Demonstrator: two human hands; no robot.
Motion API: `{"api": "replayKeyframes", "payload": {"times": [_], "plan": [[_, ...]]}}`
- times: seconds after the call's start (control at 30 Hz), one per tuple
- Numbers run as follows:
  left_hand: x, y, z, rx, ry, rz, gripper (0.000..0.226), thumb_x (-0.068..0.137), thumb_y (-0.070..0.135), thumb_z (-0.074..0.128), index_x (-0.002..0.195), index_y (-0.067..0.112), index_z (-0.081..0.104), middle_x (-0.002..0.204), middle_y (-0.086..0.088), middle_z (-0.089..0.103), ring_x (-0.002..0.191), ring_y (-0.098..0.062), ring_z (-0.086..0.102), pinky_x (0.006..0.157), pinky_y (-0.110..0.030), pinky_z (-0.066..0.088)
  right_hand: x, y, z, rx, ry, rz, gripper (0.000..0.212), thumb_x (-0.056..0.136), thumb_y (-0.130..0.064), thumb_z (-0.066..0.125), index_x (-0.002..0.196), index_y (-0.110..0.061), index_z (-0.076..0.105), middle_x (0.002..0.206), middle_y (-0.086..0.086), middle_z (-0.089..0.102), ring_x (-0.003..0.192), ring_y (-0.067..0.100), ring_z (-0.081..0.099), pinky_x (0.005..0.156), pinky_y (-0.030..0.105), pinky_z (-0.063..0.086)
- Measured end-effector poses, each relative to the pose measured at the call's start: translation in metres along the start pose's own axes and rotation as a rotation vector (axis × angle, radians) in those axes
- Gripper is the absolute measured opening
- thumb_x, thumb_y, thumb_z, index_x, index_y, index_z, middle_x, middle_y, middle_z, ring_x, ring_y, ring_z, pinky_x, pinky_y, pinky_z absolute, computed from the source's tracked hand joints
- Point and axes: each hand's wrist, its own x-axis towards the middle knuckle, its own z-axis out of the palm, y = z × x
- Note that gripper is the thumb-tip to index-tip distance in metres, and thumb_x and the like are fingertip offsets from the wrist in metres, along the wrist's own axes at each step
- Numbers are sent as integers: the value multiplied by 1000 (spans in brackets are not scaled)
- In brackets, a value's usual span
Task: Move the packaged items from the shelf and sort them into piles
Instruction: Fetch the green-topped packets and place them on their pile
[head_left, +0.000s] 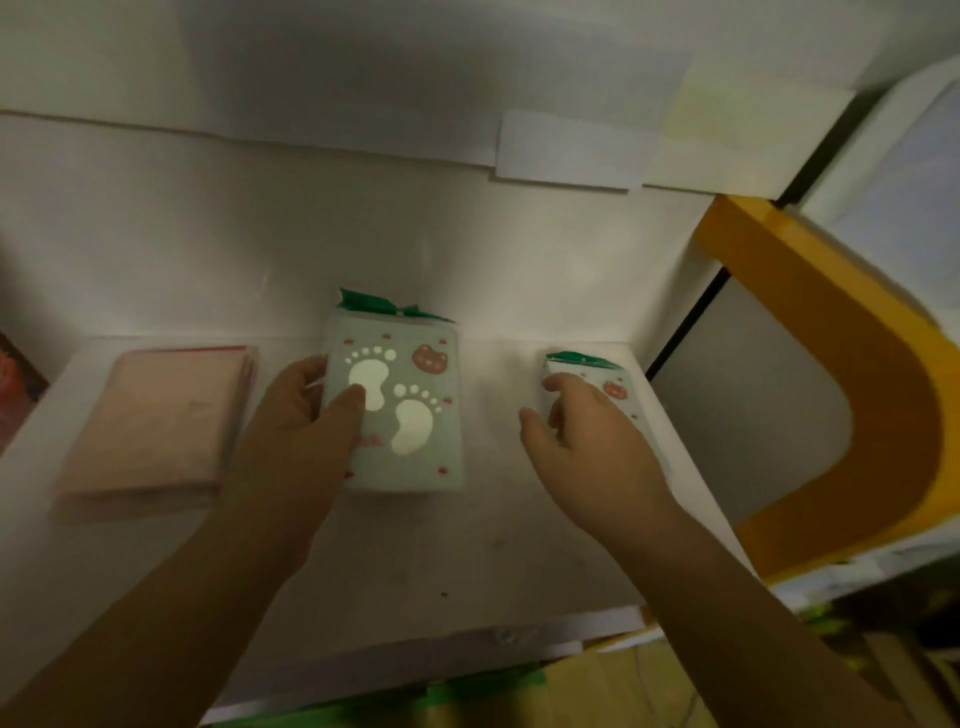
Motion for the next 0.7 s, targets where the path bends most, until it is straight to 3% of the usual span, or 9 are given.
{"api": "replayKeyframes", "payload": {"times": [0.13, 0.2, 0.33, 0.43, 0.6, 0.7], "plan": [[0, 2, 38, 5, -151, 9, 27, 97, 17, 56, 116, 36, 56, 98, 14, 71, 78, -4, 71, 57, -23, 55, -19, 34, -31, -125, -15, 16, 48, 96, -43, 51, 140, -23, 46, 144, -5, 46, 128, 14, 45, 100, 26, 41], [0, 6, 60, 40, -231, 35, 27, 96, 16, 57, 112, 37, 58, 99, 13, 71, 81, -6, 72, 59, -24, 57, -28, 48, -44, -175, -39, 61, 47, 97, -45, 50, 139, -24, 46, 141, -5, 46, 126, 14, 45, 95, 28, 45], [0, 7, 107, 131, -371, 90, 35, 98, 12, 53, 129, 27, 50, 114, 5, 68, 88, -7, 71, 68, -24, 58, -46, 68, -61, -254, -73, 140, 43, 99, -44, 47, 137, -24, 47, 135, -3, 49, 116, 16, 52, 79, 24, 45], [-2, 0, 139, 161, -440, 65, 42, 100, 13, 50, 139, 26, 45, 120, 7, 64, 95, -7, 66, 72, -24, 54, -59, 76, -69, -270, -69, 180, 42, 99, -46, 44, 138, -28, 45, 135, -6, 50, 115, 14, 52, 78, 20, 43], [4, -22, 175, 253, -448, 15, 34, 97, 19, 49, 131, 28, 50, 120, 2, 66, 99, -19, 68, 89, -43, 56, -79, 83, -76, -245, -48, 201, 44, 98, -48, 46, 139, -30, 44, 138, -9, 48, 121, 13, 48, 91, 24, 47], [7, -32, 180, 362, -409, 11, 34, 93, 12, 50, 126, 19, 52, 125, -8, 61, 99, -26, 67, 80, -40, 59, -86, 85, -77, -231, -49, 214, 46, 97, -50, 46, 139, -32, 42, 138, -12, 46, 122, 10, 47, 93, 23, 47]]}}
